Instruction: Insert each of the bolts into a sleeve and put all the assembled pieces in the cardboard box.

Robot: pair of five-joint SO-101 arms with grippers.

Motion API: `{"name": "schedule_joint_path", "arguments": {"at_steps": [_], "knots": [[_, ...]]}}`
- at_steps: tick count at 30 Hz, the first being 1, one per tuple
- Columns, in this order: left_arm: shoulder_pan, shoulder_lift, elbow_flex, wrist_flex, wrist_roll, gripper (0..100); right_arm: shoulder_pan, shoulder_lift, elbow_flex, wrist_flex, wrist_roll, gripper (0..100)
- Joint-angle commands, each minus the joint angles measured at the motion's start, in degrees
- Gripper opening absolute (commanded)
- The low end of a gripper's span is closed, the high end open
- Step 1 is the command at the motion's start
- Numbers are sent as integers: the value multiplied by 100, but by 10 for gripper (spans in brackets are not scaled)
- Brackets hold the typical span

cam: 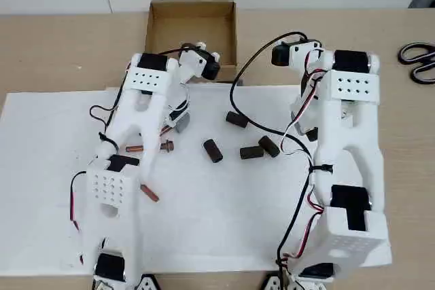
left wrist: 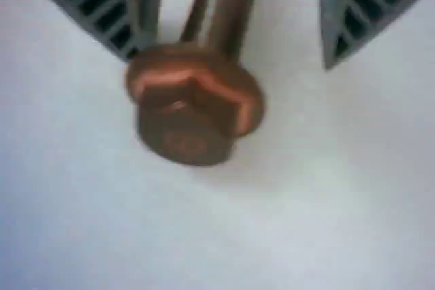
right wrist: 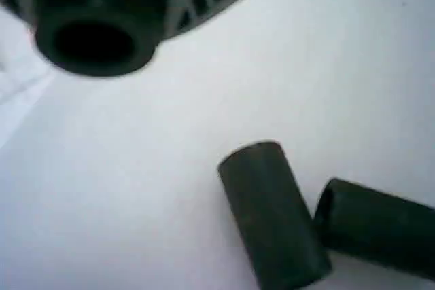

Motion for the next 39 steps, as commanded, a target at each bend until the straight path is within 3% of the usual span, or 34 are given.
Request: {"name": "schedule_joint_path", "arguments": {"at_steps": [1, 3, 15, 21, 27, 35, 39], "knots": [[273, 44, -295, -70, 53, 59, 31, -303, -18, -4, -53, 5], [352, 26, -295, -62, 211, 6, 31, -303, -18, -4, -53, 5], [448, 9, -1552, 1029, 431, 6, -48, -453, -44, 48, -18, 4], [413, -905, -1710, 1037, 1064, 6, -338, -1842, 9, 75, -18, 4], [536, -2259, -690, 1037, 2330, 6, -655, -3134, 1143, 48, -53, 4], [563, -4563, 1270, 1011, 2462, 6, -655, -4989, 2681, -31, -607, 4], [554, -5574, 2273, 782, 3385, 6, -655, -5815, 3367, -277, -659, 4]]}}
